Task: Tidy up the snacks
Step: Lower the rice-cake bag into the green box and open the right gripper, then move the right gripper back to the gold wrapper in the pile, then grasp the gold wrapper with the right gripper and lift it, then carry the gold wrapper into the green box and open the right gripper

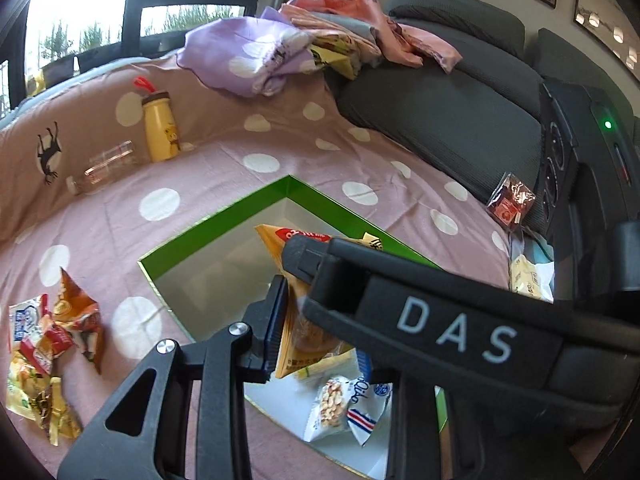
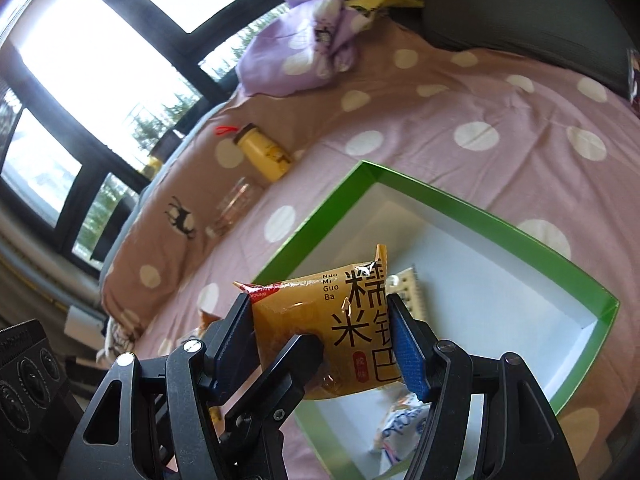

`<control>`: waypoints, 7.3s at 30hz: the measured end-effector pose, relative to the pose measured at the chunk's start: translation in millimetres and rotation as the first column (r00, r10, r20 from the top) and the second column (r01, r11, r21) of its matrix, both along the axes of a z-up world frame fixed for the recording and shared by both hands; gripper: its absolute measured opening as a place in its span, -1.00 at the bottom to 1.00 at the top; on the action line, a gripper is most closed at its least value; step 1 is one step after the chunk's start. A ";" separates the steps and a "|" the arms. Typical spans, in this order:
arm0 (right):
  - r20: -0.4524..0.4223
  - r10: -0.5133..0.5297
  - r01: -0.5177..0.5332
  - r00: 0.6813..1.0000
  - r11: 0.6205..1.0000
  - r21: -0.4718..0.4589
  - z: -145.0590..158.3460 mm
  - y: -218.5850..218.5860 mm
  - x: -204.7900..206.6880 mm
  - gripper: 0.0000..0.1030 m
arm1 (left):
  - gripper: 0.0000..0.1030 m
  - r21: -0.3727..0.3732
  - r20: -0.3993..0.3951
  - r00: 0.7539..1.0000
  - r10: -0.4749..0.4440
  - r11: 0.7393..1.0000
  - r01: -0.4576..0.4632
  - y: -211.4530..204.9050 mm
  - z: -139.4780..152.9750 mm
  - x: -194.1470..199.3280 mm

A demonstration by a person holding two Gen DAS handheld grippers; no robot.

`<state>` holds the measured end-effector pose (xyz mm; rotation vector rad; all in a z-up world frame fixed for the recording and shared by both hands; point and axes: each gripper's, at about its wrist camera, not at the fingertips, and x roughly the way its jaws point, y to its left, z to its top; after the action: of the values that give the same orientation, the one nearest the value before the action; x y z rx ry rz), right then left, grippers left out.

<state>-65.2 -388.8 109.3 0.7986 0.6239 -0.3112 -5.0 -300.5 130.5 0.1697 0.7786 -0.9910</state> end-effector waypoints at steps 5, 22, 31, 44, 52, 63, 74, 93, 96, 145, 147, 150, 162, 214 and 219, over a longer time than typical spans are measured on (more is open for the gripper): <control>-0.059 -0.032 0.034 0.998 0.999 0.031 -15.5 -13.1 2.5 0.33 | -0.42 0.018 -0.063 0.998 -0.016 1.000 0.017 -11.4 -15.8 7.8; -0.115 -0.070 0.069 0.991 0.998 -0.017 -19.1 -14.4 7.0 0.33 | -0.47 -0.005 -0.155 0.987 0.037 0.999 -0.038 1.9 -26.3 20.5; -0.099 -0.040 0.032 0.994 0.996 -0.083 -4.1 6.8 15.6 0.32 | -0.04 -0.016 -0.091 0.976 0.197 0.980 -0.199 72.8 3.8 30.5; -0.087 0.095 -0.110 0.992 0.976 -0.191 15.0 69.3 41.3 0.56 | 0.61 -0.017 -0.042 0.840 0.541 0.840 -0.542 235.0 9.2 33.2; -0.096 0.224 -0.242 0.970 0.934 -0.262 20.5 120.5 61.2 0.63 | 0.63 0.042 -0.107 0.730 0.675 0.737 -0.675 289.3 -25.5 48.0; -0.158 0.351 -0.382 0.923 0.882 -0.275 3.2 171.3 88.8 0.65 | 0.67 0.104 -0.110 0.686 0.719 0.695 -0.711 310.4 -45.5 59.5; -0.222 0.455 -0.502 0.862 0.828 -0.251 -25.6 213.7 118.6 0.65 | 0.74 0.150 -0.133 0.668 0.732 0.681 -0.717 316.1 -57.5 67.9; -0.204 0.613 -0.629 0.763 0.778 -0.015 -84.8 242.7 167.2 0.02 | 0.74 0.250 -0.150 0.611 0.777 0.628 -0.737 328.4 -74.6 74.3; -0.202 0.612 -0.628 0.764 0.778 -0.018 -81.9 241.2 162.6 -0.05 | 0.74 0.253 -0.150 0.615 0.774 0.632 -0.733 326.3 -74.5 74.0; -0.214 0.647 -0.602 0.732 0.761 0.241 -94.6 197.2 114.3 0.18 | -0.01 0.149 -0.428 0.789 0.440 0.896 -0.419 229.9 -102.7 43.0; -0.203 0.657 -0.615 0.726 0.752 0.237 -93.9 198.2 114.4 0.16 | -0.02 0.144 -0.420 0.793 0.440 0.896 -0.421 230.8 -103.4 43.1; -0.191 0.655 -0.621 0.731 0.755 0.212 -90.3 196.6 112.6 0.12 | -0.09 0.130 -0.404 0.802 0.440 0.895 -0.426 230.7 -98.6 40.8; -0.028 0.607 -0.607 0.794 0.794 -0.017 -19.6 191.0 81.0 0.12 | -0.11 -0.006 -0.199 0.893 0.404 0.911 -0.413 211.1 -32.9 20.3; -0.026 -0.015 0.018 1.000 0.992 0.125 -39.0 -18.4 -6.9 0.12 | -0.20 0.098 -0.197 0.980 0.021 0.995 -0.001 -22.7 -52.1 11.9; -0.047 -0.022 0.029 0.999 0.987 0.158 -44.3 -22.2 -5.3 0.12 | -0.20 0.112 -0.220 0.975 0.019 0.994 0.006 -25.2 -58.2 16.6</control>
<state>-70.5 -411.0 65.0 0.9555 0.6879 -0.3062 11.6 -325.8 72.4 0.1545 1.0388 -0.9704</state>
